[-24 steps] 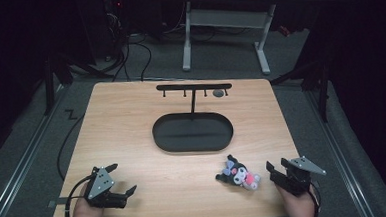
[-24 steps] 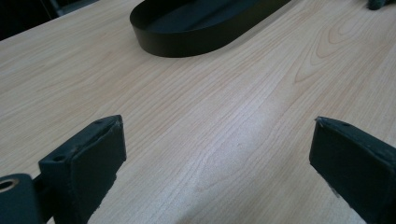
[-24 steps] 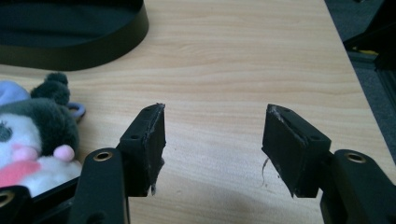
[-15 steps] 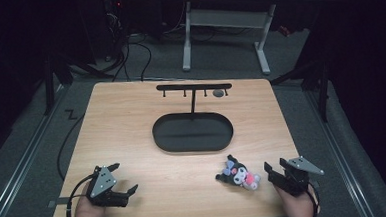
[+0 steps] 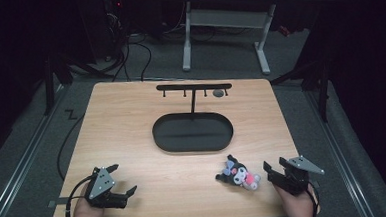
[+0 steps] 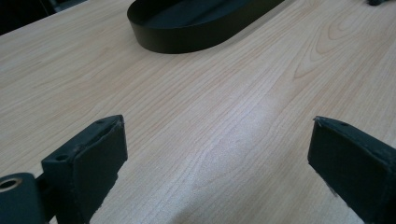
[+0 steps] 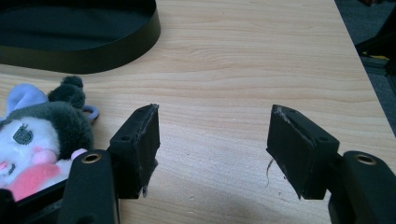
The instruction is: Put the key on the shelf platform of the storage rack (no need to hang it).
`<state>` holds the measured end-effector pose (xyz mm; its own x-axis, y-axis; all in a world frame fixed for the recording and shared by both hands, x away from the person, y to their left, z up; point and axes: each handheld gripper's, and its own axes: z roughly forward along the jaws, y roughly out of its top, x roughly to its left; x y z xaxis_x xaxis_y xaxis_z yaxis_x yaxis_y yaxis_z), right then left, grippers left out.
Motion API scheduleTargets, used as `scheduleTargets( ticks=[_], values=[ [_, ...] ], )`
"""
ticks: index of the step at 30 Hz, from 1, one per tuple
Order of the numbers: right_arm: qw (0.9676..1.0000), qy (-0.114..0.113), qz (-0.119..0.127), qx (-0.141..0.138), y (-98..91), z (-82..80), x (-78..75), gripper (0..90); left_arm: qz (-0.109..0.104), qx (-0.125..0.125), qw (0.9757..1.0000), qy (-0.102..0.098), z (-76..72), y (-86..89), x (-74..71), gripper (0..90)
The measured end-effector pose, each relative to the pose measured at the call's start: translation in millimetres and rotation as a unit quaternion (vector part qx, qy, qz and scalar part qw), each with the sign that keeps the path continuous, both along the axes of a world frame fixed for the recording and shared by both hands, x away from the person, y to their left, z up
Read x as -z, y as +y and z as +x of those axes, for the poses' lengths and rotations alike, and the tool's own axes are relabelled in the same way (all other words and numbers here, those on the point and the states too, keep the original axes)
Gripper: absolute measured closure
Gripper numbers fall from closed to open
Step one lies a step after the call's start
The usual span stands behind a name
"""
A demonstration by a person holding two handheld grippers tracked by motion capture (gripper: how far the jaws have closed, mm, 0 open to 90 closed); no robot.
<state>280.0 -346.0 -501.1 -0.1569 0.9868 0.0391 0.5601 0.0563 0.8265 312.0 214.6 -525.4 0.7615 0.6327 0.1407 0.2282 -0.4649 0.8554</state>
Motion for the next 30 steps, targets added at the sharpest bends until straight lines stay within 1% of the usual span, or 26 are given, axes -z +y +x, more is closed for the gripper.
scheduleTargets(
  ticks=[8, 16, 18, 20, 21, 25, 27, 30],
  values=[
    [1.0000, 0.000, -0.004, -0.005, 2.7, 0.1, 0.4, 34.5, 0.003, 0.003, 1.0000, 0.003, 1.3, -0.6, 0.7, 5.2],
    [0.9999, 0.009, -0.005, -0.001, 1.2, -0.4, 2.0, 33.6, 0.006, 0.006, 0.9999, 0.009, 0.4, -2.0, 1.7, 5.5],
    [0.9999, 0.017, -0.003, 0.000, 0.5, -0.8, 1.1, 33.7, 0.005, 0.006, 0.9999, 0.009, -0.5, -2.0, 1.4, 5.4],
    [0.9996, 0.024, 0.009, -0.010, 0.5, -1.2, -2.1, 34.1, 0.001, 0.006, 1.0000, 0.008, -0.9, -1.6, 0.9, 5.4],
    [0.9995, 0.023, 0.013, -0.016, 1.2, -1.3, -4.3, 34.0, 0.000, 0.005, 1.0000, 0.007, -0.8, -1.1, 0.7, 5.4],
    [0.9989, 0.039, 0.004, -0.024, 8.4, 0.4, -12.2, 31.7, 0.000, 0.002, 1.0000, 0.009, 0.3, 0.9, 2.0, 5.4],
    [0.9983, 0.048, -0.001, -0.033, 10.5, 3.3, -15.5, 31.4, -0.001, 0.002, 1.0000, 0.009, 0.7, 1.9, 2.2, 5.4],
    [0.9975, 0.061, -0.003, -0.034, 10.5, 8.3, -18.6, 31.3, -0.004, 0.004, 0.9999, 0.009, 1.0, 2.3, 2.4, 5.4]
  ],
)
